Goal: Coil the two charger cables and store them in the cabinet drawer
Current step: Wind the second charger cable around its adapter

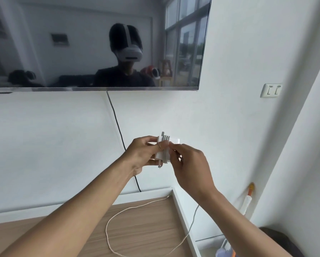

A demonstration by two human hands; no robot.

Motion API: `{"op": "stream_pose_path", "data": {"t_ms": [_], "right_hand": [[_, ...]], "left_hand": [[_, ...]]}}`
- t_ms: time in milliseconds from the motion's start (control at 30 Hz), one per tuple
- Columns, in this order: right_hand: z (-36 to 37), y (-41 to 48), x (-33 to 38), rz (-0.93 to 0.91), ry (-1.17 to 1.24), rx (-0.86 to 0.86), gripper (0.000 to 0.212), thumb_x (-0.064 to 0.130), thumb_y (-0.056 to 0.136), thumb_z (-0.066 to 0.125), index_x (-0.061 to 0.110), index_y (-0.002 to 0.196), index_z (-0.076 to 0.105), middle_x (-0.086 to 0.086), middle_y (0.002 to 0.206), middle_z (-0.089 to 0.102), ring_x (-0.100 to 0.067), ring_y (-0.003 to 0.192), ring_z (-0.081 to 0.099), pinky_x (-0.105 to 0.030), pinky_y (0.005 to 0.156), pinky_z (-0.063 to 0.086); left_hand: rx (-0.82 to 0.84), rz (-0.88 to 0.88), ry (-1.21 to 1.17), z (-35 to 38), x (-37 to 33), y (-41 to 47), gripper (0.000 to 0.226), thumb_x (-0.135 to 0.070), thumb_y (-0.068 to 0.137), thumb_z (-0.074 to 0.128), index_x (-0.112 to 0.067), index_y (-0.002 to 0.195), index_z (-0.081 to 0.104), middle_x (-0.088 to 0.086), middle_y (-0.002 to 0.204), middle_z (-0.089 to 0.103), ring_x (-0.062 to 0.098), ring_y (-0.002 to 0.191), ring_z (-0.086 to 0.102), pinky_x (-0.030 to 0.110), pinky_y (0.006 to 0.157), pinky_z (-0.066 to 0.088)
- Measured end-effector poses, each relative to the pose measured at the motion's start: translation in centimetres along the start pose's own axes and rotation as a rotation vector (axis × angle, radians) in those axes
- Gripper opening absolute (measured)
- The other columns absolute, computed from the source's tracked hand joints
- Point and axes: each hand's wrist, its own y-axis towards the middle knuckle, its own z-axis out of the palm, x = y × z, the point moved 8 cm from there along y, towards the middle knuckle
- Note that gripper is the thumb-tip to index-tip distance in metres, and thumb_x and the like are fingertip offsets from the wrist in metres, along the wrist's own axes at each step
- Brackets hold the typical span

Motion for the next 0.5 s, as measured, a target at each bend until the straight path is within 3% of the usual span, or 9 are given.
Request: {"op": "stream_pose_path", "data": {"t_ms": [133, 333, 500], "right_hand": [[-0.1, 0.1, -0.2, -0.010, 0.025, -0.028, 0.026, 0.017, 0.095, 0.051, 0.029, 0.111, 0.067, 0.007, 0.070, 0.059, -0.018, 0.057, 0.051, -0.037, 0.052, 0.047], [0.0, -1.6, 0.3, -0.075, -0.065, -0.065, 0.021, 0.017, 0.088, 0.054, 0.025, 0.100, 0.069, 0.008, 0.070, 0.054, -0.019, 0.047, 0.043, -0.031, 0.042, 0.043], [0.0, -1.4, 0.2, -0.109, -0.076, -0.065, 0.022, 0.017, 0.090, 0.055, 0.024, 0.105, 0.069, 0.006, 0.070, 0.053, -0.016, 0.047, 0.038, -0.028, 0.042, 0.040]], "left_hand": [[0.012, -0.024, -0.082, 0.3, 0.2, -0.1, 0.036, -0.028, 0.085, 0.071, -0.003, 0.110, 0.065, 0.013, 0.084, 0.072, 0.026, 0.063, 0.069, 0.035, 0.063, 0.060], [-0.011, -0.012, -0.054, 0.0, -0.5, -0.1, 0.040, -0.028, 0.084, 0.071, -0.002, 0.113, 0.065, 0.012, 0.086, 0.071, 0.025, 0.063, 0.070, 0.034, 0.059, 0.060], [0.025, 0.008, 0.009, 0.5, -0.6, -0.1, 0.036, -0.020, 0.080, 0.076, 0.001, 0.109, 0.067, 0.012, 0.085, 0.070, 0.023, 0.068, 0.070, 0.031, 0.062, 0.059]]}}
